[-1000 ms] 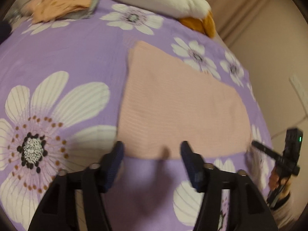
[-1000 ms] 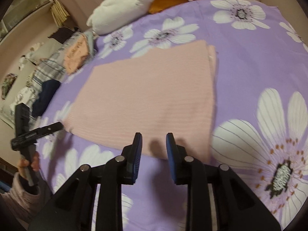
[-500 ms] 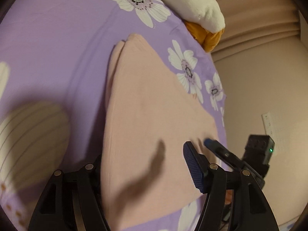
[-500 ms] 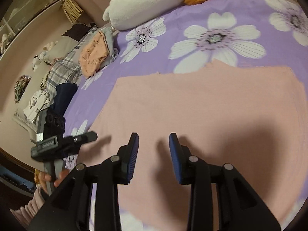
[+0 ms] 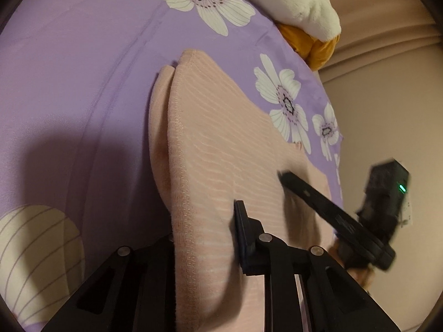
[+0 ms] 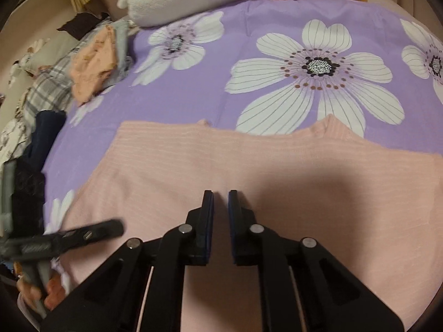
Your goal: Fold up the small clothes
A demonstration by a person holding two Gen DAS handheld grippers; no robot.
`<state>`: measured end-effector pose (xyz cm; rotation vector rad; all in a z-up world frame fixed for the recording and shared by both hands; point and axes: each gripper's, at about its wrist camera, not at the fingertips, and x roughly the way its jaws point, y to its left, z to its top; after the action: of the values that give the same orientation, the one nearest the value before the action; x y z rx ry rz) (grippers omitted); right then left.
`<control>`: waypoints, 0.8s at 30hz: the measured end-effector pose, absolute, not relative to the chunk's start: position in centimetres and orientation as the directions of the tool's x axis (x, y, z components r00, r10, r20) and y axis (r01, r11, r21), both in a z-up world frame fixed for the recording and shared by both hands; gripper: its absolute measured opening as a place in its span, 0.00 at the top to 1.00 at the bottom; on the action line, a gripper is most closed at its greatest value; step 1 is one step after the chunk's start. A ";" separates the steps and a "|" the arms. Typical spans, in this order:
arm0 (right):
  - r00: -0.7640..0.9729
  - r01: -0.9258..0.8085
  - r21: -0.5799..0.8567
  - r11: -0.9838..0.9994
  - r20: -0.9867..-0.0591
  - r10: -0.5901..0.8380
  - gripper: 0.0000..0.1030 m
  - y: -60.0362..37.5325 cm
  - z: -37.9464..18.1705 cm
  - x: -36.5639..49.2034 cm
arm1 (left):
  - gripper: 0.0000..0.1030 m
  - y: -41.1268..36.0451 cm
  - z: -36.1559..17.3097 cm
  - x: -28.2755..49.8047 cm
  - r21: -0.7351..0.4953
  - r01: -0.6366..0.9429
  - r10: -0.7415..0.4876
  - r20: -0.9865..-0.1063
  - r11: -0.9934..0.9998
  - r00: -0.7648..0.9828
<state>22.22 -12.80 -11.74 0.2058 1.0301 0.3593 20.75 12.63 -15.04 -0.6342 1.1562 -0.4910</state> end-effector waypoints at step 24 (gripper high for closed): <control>0.563 -0.128 0.479 0.868 -0.685 0.462 0.87 -21.5 -9.9 9.1 | 0.89 2.4 -3.9 17.8 -0.395 0.194 -0.440 -0.797 0.898 0.413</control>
<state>9.11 -21.45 -9.91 0.4017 0.9116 0.3583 17.84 2.41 -3.93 -0.2575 1.0752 -0.4038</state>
